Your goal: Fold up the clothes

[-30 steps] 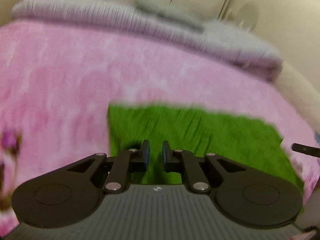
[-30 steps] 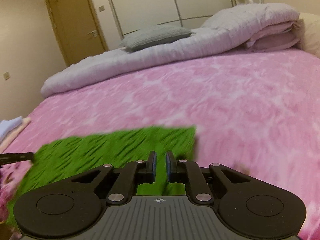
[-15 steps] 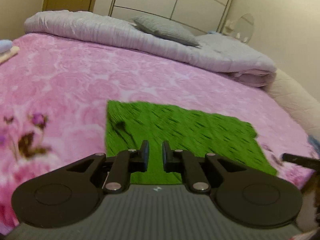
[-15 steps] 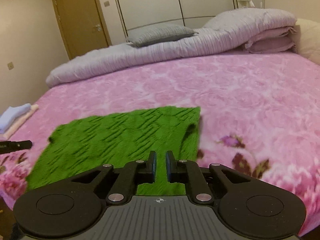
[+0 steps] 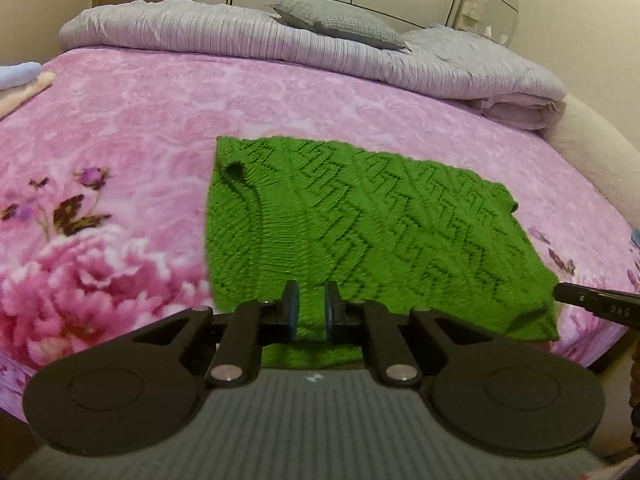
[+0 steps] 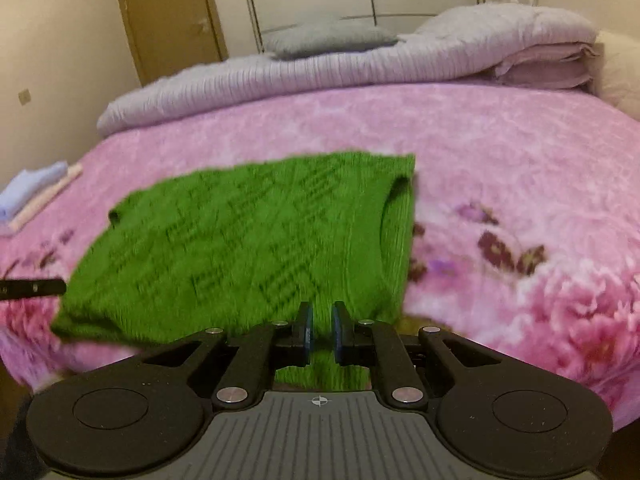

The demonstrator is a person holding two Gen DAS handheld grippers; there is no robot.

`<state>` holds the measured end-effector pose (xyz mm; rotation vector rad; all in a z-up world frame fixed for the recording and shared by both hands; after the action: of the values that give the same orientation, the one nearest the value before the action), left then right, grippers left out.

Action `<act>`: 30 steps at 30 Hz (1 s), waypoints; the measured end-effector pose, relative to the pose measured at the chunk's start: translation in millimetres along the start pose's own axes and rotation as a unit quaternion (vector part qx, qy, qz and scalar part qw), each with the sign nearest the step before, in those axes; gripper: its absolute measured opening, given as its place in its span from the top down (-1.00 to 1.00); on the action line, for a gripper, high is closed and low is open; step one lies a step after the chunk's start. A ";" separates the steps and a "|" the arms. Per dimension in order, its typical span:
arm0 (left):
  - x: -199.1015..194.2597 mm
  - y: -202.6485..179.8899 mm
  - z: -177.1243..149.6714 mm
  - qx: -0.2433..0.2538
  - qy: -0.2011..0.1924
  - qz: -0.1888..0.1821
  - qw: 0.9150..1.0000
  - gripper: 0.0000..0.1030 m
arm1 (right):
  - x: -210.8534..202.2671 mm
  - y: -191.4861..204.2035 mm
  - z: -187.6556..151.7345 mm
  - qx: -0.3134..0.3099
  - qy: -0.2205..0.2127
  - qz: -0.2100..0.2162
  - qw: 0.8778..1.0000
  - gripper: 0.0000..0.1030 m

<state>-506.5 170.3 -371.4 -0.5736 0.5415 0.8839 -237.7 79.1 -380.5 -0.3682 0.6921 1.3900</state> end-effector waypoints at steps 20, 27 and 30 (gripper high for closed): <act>-3.3 -18.6 -16.9 0.035 0.067 0.063 0.995 0.66 | -12.8 -12.3 -10.1 0.089 0.020 -0.018 0.996 0.24; -30.7 -33.5 -8.1 0.043 0.047 0.057 0.996 0.58 | -40.4 -10.4 7.7 0.102 -0.003 -0.026 0.994 0.24; -38.6 -38.7 -5.5 0.047 0.041 0.057 0.996 0.57 | -50.6 -6.9 11.7 0.100 -0.010 -0.023 0.995 0.24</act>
<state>-495.7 125.7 -341.1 -0.4987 0.6929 0.9398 -229.8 46.3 -340.5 -0.2096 0.7942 1.2665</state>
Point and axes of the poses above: each gripper's, at about its wrist camera, not at the fingertips, and x roughly the way its jaws point, y to its left, z to its top, the point moved 10 cm from there along x, roughly the way its jaws point, and after that the axes turned 3 degrees about -z, right-handed, at the moved point
